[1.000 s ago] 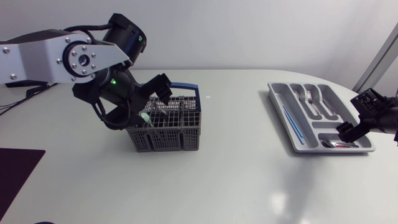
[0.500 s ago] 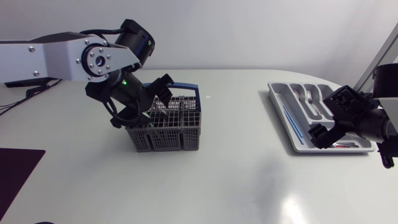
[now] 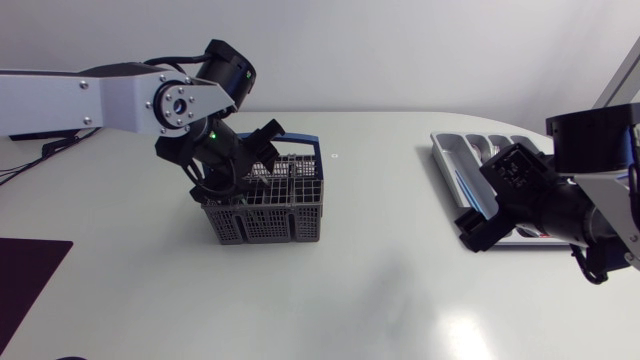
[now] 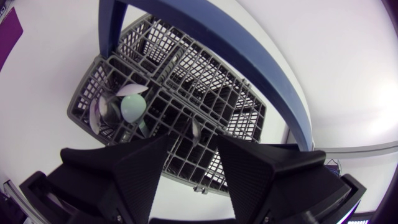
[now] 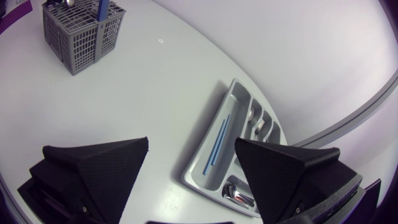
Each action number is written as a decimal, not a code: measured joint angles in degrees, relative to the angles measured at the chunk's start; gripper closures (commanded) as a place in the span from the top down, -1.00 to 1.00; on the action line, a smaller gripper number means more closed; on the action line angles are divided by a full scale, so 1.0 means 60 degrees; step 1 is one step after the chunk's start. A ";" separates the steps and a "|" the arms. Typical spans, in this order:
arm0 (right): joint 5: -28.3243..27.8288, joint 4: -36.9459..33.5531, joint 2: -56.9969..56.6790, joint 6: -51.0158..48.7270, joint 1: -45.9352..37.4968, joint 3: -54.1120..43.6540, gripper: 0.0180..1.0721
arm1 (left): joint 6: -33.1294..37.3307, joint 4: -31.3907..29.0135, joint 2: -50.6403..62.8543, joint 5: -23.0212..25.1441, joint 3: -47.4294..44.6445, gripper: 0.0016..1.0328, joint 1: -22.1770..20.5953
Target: Unload the cutlery basket into the drawer organizer.
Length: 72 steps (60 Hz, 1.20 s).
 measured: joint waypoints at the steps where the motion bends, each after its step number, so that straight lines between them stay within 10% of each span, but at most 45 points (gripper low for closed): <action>1: 0.0058 -0.0022 0.0000 0.0058 0.0120 0.0000 0.90 | 0.0000 0.0015 0.0025 0.0000 0.0000 0.06 0.0004; 39: 0.0109 0.0514 0.0652 0.2153 0.3861 0.0007 0.90 | 0.0004 0.0554 0.0266 0.0368 0.0000 -0.14 0.0284; 72: -0.0922 0.1293 0.1832 0.2291 0.4138 0.0470 0.90 | 0.0015 0.0922 0.0397 0.1275 0.0000 -0.29 0.0619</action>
